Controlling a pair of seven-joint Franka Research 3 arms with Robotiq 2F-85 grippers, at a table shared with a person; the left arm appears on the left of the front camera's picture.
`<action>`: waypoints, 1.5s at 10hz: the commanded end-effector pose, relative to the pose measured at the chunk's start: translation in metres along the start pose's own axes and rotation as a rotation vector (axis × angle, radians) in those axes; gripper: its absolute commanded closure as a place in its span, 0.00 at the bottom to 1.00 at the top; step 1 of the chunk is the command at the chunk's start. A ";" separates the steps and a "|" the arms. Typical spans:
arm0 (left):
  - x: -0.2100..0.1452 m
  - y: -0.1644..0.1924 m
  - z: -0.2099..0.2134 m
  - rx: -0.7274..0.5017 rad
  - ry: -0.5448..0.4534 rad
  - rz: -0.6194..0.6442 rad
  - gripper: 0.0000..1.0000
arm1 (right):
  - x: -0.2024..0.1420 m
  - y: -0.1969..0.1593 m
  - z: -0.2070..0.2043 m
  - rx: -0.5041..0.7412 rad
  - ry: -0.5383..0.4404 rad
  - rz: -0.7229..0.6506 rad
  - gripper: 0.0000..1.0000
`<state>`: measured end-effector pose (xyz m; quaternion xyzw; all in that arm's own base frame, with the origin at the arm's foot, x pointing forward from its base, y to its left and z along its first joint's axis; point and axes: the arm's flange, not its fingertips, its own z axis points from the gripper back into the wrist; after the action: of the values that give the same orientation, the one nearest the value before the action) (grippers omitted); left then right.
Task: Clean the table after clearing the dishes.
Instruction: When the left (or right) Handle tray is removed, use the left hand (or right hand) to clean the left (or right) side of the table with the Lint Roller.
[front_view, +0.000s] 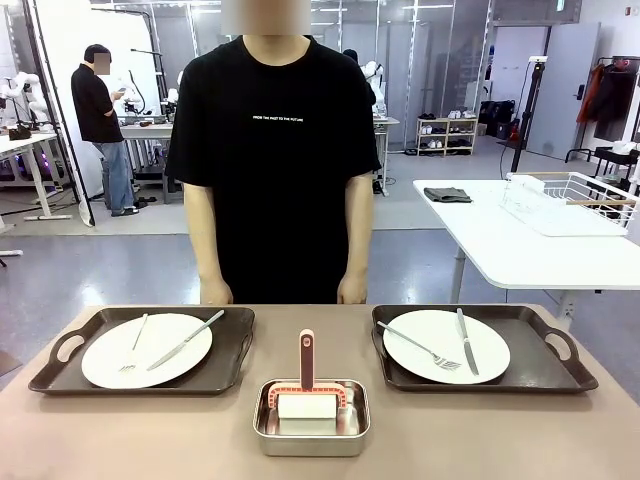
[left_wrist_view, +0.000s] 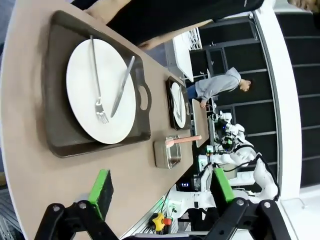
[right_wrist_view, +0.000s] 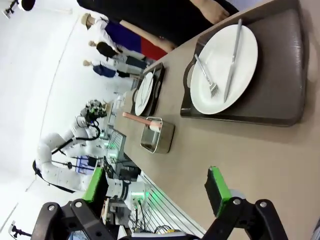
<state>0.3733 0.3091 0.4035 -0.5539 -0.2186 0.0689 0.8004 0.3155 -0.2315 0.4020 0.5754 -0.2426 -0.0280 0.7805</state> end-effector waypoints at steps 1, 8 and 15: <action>0.004 0.003 0.014 0.004 -0.050 0.064 0.00 | -0.005 -0.003 0.006 0.039 -0.042 0.022 0.00; -0.005 0.009 0.016 0.012 -0.035 0.060 0.00 | -0.010 -0.007 0.015 0.011 -0.044 -0.010 0.00; -0.005 0.009 0.016 0.012 -0.035 0.060 0.00 | -0.010 -0.007 0.015 0.011 -0.044 -0.010 0.00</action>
<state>0.3641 0.3230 0.3982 -0.5549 -0.2136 0.1036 0.7974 0.3031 -0.2439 0.3941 0.5800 -0.2544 -0.0443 0.7726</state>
